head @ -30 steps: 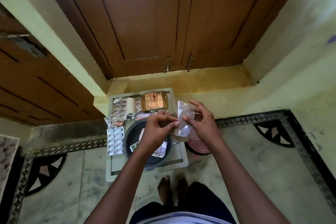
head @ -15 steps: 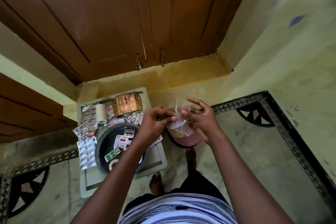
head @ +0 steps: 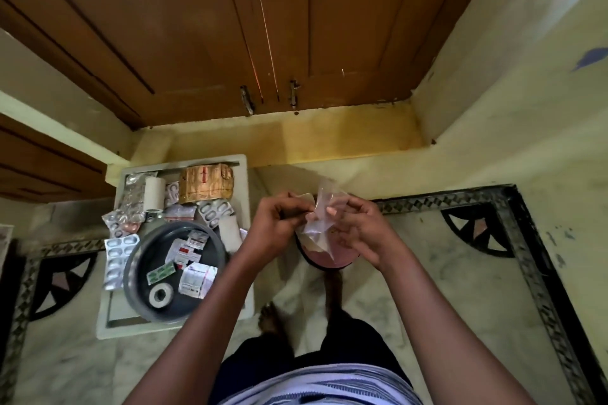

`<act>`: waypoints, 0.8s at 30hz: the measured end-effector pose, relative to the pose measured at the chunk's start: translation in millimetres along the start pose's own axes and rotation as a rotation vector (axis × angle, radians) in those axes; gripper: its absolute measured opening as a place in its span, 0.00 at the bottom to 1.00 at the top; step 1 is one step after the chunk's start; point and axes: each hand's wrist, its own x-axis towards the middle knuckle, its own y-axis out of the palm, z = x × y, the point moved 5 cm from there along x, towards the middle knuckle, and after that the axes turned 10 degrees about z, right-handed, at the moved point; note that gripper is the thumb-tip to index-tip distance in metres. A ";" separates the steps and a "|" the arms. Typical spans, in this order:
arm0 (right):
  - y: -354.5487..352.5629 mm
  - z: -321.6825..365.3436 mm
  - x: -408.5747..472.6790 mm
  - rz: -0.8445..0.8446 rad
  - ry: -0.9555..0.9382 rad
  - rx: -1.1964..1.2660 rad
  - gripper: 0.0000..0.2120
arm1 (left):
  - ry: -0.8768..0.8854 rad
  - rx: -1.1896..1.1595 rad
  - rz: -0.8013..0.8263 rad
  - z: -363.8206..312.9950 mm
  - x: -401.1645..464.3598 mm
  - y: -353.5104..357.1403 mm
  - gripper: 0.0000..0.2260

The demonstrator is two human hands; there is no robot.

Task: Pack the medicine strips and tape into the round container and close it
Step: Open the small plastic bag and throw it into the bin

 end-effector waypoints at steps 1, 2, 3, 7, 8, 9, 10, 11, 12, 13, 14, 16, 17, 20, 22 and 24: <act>-3.7 0.9 -0.2 -0.003 -0.007 0.016 0.06 | 0.000 0.002 -0.010 -0.7 1.2 1.6 0.11; -7.3 1.5 -0.6 -0.006 -0.009 0.030 0.07 | -0.002 0.004 -0.018 -0.9 2.6 3.8 0.12; -10.8 1.0 0.2 -0.019 -0.007 0.024 0.08 | -0.005 0.007 -0.025 -1.0 3.7 4.7 0.12; -21.1 2.0 -2.3 -0.173 -0.036 0.025 0.09 | -0.002 0.067 -0.040 -0.9 4.8 8.7 0.11; -22.6 3.8 -3.5 -0.220 -0.062 0.032 0.10 | -0.007 0.083 -0.049 -0.5 5.4 8.6 0.09; -24.1 4.5 -6.1 -0.259 -0.094 0.038 0.11 | -0.017 0.091 -0.056 -0.1 5.4 8.6 0.08; -23.6 5.9 -9.0 -0.284 -0.123 0.045 0.12 | -0.021 0.093 -0.067 0.9 5.3 7.9 0.07; -23.0 6.2 -11.7 -0.302 -0.149 0.046 0.12 | -0.022 0.094 -0.077 2.3 4.8 7.3 0.06; -24.0 6.3 -14.1 -0.327 -0.178 0.036 0.12 | -0.015 0.100 -0.082 3.8 4.2 6.7 0.06; -26.6 5.4 -15.7 -0.359 -0.199 0.019 0.12 | -0.009 0.109 -0.090 7.0 3.6 6.1 0.06; -29.6 4.1 -17.5 -0.401 -0.213 0.004 0.11 | -0.010 0.111 -0.099 11.5 3.2 5.3 0.06; -39.4 -0.8 -20.6 -0.490 -0.225 -0.001 0.10 | -0.031 0.076 -0.125 25.4 2.0 3.3 0.07; -44.5 -5.1 -21.5 -0.525 -0.222 0.001 0.09 | -0.048 0.055 -0.136 33.4 0.6 3.1 0.08; -57.1 -16.8 -24.5 -0.597 -0.209 -0.023 0.07 | -0.113 0.034 -0.170 57.6 -4.7 4.2 0.09; -63.0 -25.8 -28.0 -0.646 -0.194 -0.044 0.07 | -0.171 0.032 -0.194 73.1 -9.9 6.4 0.09; -70.2 -35.6 -31.3 -0.699 -0.182 -0.045 0.09 | -0.237 0.004 -0.207 89.0 -14.0 11.3 0.09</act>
